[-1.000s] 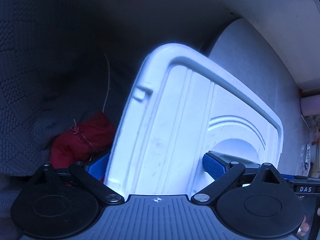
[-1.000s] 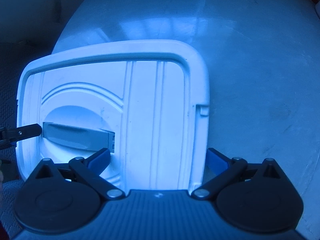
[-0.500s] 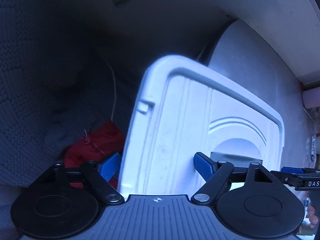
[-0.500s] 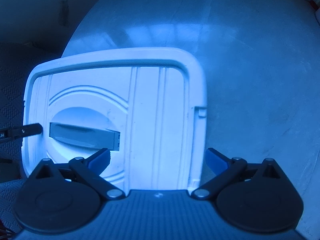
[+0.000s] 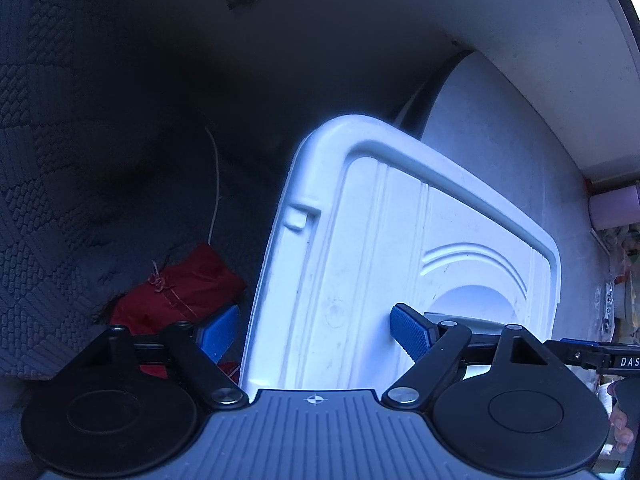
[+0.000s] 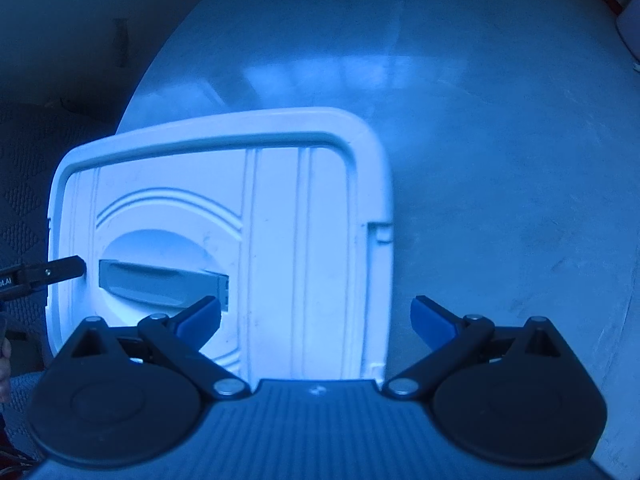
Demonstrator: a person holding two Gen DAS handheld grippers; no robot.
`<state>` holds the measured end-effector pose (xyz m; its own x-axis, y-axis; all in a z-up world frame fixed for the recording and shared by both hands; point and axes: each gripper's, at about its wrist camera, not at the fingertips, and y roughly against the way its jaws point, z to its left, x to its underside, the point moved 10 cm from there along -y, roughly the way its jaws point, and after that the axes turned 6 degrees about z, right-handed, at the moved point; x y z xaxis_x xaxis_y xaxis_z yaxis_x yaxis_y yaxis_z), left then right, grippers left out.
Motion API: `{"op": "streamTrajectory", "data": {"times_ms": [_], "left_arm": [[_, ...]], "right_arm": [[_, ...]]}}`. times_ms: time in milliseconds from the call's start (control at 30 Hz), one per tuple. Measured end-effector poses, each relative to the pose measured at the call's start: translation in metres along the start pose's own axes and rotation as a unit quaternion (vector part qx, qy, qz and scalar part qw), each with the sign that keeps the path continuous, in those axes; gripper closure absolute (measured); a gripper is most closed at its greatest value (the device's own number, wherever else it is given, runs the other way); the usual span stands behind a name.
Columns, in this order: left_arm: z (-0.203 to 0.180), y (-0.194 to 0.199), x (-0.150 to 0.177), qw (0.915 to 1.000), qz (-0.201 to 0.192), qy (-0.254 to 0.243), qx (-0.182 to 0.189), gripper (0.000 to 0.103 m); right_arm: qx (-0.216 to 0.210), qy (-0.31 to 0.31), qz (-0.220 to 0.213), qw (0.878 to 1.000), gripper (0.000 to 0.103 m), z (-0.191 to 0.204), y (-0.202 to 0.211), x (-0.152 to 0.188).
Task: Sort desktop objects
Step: 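Close the left gripper on the lid rim while the right gripper grips the lid's opposite edge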
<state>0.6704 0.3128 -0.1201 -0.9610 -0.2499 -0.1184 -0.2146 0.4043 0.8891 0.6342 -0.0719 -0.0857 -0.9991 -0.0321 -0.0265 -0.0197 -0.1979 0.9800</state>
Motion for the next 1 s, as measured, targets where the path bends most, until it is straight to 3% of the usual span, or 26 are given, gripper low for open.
{"op": "streamTrajectory", "data": {"times_ms": [133,233,500,1000], "left_arm": [[0.011,0.014,0.0,0.9999,-0.007,-0.001,-0.015,0.023],[0.006,0.023,-0.002,0.9997,-0.007,-0.008,-0.022,0.043],[0.004,0.02,-0.002,0.998,-0.005,-0.033,-0.054,0.034],[0.009,0.02,-0.003,0.9992,-0.011,-0.013,-0.035,0.033]], "right_arm": [[-0.005,-0.014,-0.001,1.0,0.001,-0.007,0.002,-0.002],[-0.004,-0.01,-0.001,1.0,0.001,-0.005,0.002,-0.003],[-0.009,-0.003,0.005,1.0,0.001,-0.006,0.01,0.009],[-0.042,-0.021,0.004,0.999,0.001,-0.004,0.017,0.004]]}}
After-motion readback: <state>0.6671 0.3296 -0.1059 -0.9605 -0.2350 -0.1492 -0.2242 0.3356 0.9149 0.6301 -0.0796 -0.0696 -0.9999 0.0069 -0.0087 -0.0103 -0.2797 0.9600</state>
